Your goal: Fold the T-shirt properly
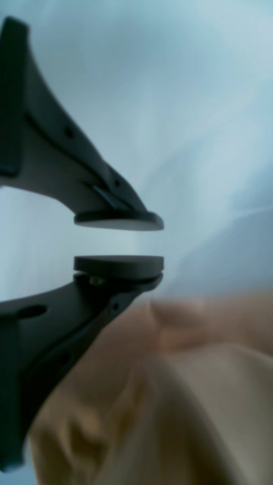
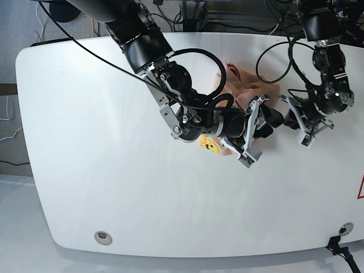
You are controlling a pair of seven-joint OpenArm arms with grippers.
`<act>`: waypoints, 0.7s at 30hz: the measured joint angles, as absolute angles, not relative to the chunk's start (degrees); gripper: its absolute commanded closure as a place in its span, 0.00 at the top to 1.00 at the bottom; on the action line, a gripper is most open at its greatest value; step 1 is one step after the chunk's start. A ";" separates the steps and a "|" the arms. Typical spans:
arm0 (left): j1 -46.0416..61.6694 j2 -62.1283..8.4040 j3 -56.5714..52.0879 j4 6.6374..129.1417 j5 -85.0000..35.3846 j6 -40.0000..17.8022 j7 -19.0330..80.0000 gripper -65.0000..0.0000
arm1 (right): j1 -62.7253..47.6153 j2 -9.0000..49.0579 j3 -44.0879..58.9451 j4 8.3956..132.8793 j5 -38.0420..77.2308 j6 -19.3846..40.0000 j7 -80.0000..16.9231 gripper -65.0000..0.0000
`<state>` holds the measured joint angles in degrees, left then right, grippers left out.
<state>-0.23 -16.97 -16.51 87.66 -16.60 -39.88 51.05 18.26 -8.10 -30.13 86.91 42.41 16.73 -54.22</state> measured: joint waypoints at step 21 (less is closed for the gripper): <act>5.43 -11.90 -14.02 106.32 -16.80 -40.10 51.59 0.15 | 19.86 -6.31 -30.06 87.02 14.55 17.91 -54.65 0.41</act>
